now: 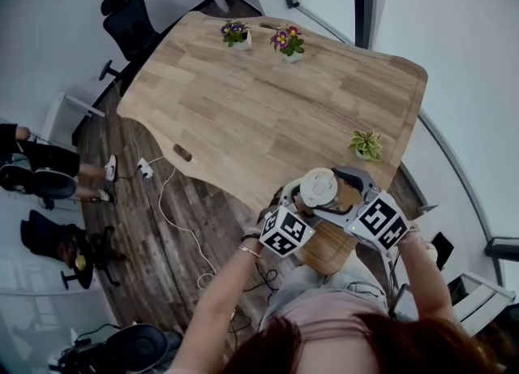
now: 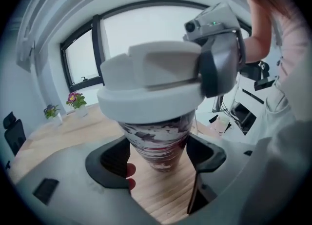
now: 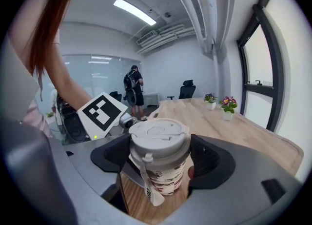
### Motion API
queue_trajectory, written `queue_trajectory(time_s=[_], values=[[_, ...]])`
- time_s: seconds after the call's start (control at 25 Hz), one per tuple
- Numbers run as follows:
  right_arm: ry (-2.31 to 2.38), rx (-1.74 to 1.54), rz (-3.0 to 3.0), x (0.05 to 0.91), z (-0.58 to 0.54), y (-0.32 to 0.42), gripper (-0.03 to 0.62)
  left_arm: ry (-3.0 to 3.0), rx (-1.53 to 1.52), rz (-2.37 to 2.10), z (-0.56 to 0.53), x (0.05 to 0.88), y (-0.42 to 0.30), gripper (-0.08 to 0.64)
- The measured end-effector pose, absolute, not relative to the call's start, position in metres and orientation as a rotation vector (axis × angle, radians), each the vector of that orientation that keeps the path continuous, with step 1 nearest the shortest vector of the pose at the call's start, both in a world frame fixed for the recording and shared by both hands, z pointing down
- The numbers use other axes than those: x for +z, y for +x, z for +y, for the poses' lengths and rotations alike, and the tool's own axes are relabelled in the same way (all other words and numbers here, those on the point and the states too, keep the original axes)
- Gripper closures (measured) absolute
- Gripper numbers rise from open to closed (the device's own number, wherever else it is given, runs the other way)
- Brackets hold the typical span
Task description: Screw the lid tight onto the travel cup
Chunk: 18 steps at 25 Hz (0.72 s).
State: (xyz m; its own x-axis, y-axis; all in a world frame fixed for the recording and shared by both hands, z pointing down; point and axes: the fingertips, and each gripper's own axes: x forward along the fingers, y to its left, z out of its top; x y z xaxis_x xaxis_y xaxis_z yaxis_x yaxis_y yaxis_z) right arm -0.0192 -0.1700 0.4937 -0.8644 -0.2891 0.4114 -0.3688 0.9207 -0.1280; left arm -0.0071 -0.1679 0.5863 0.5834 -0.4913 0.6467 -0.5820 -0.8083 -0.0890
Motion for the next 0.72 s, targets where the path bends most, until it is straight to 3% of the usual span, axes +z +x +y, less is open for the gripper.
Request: queue_trajectory(time_s=[0.28, 0.72], values=[[0.791, 0.338, -2.702, 0.494, -0.176, -0.021, 0.209, 2.482, 0.907, -1.271, -0.176, 0.585, -0.012, 0.212], [0.316, 0.355, -2.712, 0.498, -0.161, -0.023, 0.209, 2.699, 1.062, -0.845, -0.157, 0.589, -0.009, 0.212]])
